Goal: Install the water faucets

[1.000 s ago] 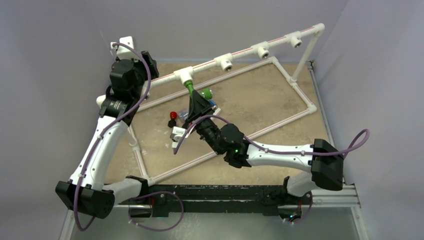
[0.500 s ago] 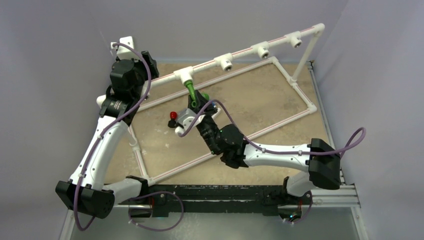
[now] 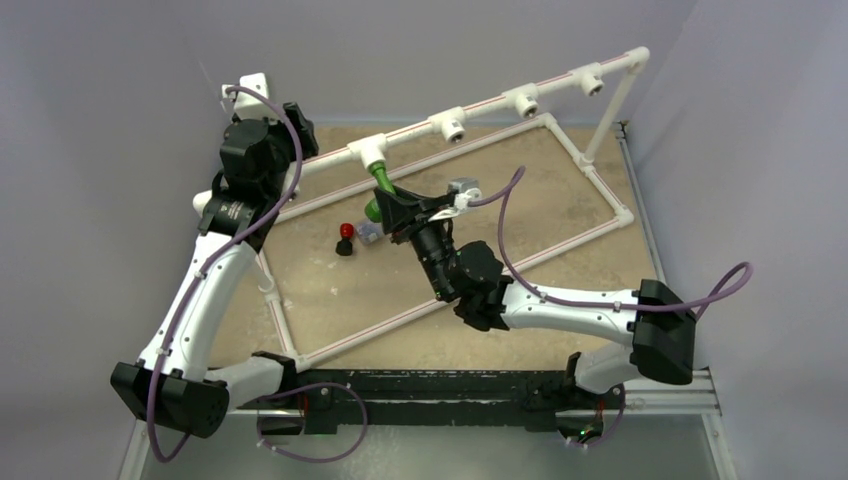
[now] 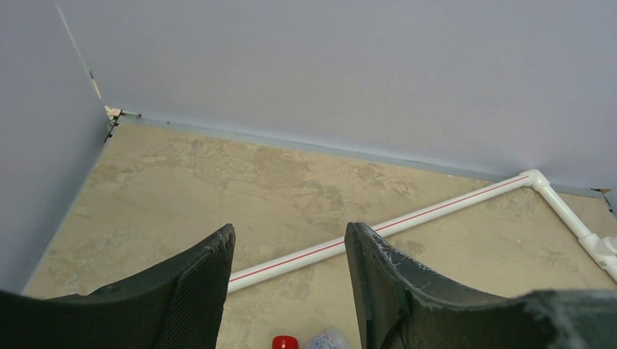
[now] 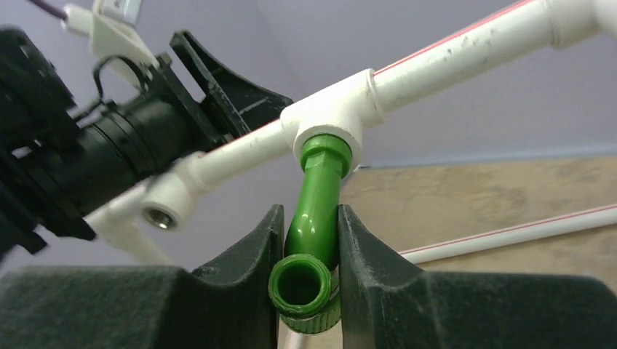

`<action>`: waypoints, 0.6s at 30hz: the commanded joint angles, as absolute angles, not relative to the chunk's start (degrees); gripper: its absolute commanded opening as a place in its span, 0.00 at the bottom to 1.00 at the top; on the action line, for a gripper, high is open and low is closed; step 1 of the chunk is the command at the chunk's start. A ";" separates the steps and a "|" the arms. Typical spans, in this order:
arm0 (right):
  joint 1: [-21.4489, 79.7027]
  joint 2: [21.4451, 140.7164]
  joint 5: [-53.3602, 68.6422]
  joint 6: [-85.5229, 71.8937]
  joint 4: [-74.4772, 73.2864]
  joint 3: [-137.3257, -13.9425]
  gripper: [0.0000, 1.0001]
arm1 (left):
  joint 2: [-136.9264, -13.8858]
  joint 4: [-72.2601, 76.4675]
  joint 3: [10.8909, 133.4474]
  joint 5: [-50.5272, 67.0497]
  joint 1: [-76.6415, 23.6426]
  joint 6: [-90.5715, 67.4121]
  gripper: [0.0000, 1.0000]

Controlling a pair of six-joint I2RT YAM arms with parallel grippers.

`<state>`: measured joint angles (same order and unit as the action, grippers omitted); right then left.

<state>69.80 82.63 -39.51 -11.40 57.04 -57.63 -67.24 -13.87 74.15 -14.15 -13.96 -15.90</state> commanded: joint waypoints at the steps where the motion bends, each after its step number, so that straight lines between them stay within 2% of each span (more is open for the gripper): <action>1: 70.66 81.89 -31.29 -41.58 63.34 -54.63 0.00 | -66.56 -25.01 71.81 -8.08 -16.44 -15.82 0.56; 7: 67.13 83.00 -28.03 -65.84 75.06 -48.64 0.00 | -66.28 -25.06 71.74 -7.96 -16.44 -15.82 0.56; 12: 66.29 84.85 -26.37 -76.73 80.45 -48.66 0.00 | -66.18 -25.10 71.62 -7.74 -16.44 -15.90 0.56; 18: 65.96 84.23 -25.60 -83.07 78.72 -49.58 0.00 | -66.01 -25.34 71.72 -7.82 -16.44 -15.82 0.56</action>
